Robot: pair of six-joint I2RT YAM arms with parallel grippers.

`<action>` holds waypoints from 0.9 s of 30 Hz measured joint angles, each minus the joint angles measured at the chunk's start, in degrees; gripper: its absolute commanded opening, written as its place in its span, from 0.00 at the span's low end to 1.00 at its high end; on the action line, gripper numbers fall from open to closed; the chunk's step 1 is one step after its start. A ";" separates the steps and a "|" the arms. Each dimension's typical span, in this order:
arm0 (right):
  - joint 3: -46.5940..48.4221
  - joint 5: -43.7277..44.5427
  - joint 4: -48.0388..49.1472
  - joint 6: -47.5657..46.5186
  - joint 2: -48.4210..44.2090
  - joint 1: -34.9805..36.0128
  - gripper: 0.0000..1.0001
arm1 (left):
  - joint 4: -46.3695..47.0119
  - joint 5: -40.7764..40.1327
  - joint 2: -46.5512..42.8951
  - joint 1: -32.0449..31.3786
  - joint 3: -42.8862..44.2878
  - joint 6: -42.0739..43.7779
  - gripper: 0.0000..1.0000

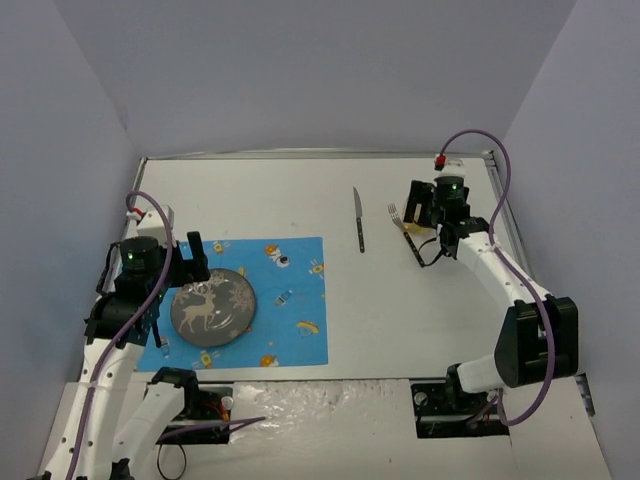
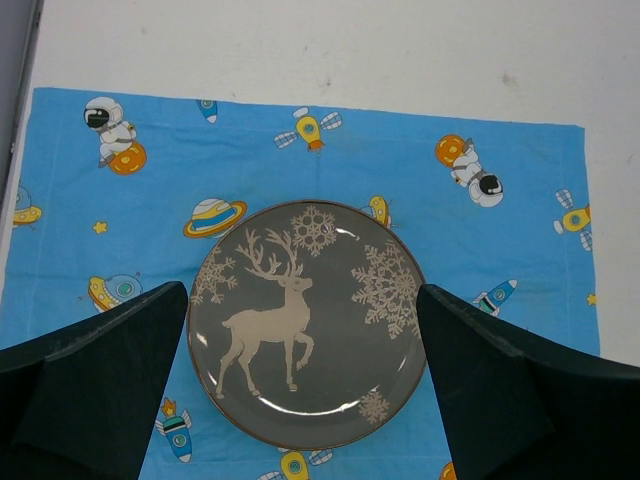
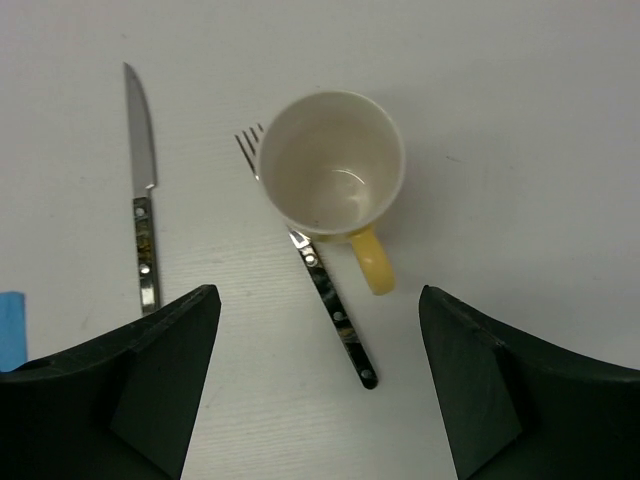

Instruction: Set the dinner table for one person

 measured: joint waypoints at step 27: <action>4.22 -8.36 0.99 -5.37 16.30 -6.31 0.23 | 1.98 -2.35 -2.05 -1.27 -2.66 1.83 0.97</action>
